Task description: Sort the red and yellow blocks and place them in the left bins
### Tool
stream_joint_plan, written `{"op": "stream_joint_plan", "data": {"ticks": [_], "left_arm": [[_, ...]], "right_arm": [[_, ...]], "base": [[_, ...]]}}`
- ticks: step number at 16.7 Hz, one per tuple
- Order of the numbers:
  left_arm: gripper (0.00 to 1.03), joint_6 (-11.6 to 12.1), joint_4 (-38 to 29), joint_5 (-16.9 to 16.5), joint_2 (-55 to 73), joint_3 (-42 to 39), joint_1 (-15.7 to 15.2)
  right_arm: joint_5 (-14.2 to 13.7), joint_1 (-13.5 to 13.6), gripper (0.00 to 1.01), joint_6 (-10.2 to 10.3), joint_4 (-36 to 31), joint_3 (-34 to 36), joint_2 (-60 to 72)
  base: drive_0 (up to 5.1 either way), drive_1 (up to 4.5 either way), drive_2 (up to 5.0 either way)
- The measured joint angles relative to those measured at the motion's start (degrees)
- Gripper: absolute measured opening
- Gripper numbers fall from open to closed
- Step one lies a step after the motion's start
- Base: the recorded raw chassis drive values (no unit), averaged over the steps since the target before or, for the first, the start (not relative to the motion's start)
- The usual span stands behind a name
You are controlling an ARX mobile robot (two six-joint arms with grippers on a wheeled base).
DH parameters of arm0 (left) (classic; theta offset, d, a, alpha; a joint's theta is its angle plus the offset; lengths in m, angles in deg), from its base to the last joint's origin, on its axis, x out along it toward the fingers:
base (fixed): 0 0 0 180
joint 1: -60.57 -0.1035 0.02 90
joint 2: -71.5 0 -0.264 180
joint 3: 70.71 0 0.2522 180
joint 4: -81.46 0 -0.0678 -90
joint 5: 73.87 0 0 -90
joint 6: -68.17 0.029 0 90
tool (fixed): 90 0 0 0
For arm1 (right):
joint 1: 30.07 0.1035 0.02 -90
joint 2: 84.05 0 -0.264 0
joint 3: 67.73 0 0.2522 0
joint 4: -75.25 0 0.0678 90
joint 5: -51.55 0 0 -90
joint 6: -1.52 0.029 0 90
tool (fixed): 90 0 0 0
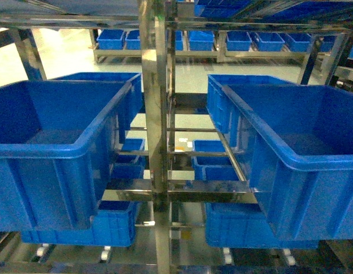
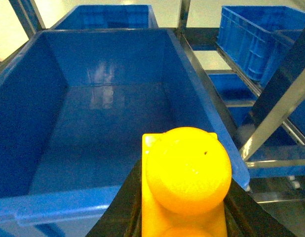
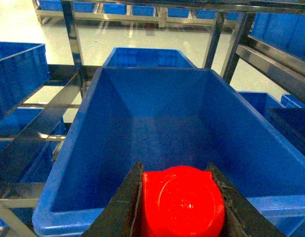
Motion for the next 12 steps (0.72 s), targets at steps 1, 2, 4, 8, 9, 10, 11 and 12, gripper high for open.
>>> {"op": "stream_joint_plan", "data": {"ticks": [1, 2, 4, 8, 9, 10, 11, 12], "left_arm": [[0.27, 0.0, -0.13, -0.02, 0.0, 0.0, 0.0], [0.27, 0.0, -0.11, -0.02, 0.02, 0.0, 0.0], [0.27, 0.0, -0.11, -0.02, 0.02, 0.0, 0.0], [0.27, -0.02, -0.13, 0.0, 0.02, 0.0, 0.0], [0.27, 0.0, -0.35, 0.0, 0.04, 0.02, 0.0], [0.27, 0.0, -0.07, 0.0, 0.37, 0.02, 0.0], [0.27, 0.0, -0.04, 0.0, 0.42, 0.02, 0.0], [0.27, -0.02, -0.35, -0.02, 0.39, 0.02, 0.02]], "right_arm": [[0.0, 0.0, 0.28, 0.0, 0.13, 0.0, 0.07], [0.0, 0.0, 0.28, 0.0, -0.02, 0.0, 0.07], [0.02, 0.02, 0.28, 0.0, 0.13, 0.0, 0.09], [0.02, 0.04, 0.28, 0.0, 0.0, 0.0, 0.07], [0.02, 0.04, 0.28, 0.0, -0.17, 0.0, 0.09], [0.02, 0.04, 0.28, 0.0, 0.37, 0.0, 0.28], [0.0, 0.02, 0.28, 0.0, 0.02, 0.0, 0.33], [0.0, 0.0, 0.28, 0.0, -0.13, 0.0, 0.31]], "base": [[-0.1, 2.78, -3.1], [0.0, 2.84, -2.8], [0.0, 2.81, -2.7], [-0.1, 2.31, -2.4], [0.0, 0.0, 0.0], [0.0, 0.0, 0.0], [0.0, 0.0, 0.0], [0.0, 0.0, 0.0]]}}
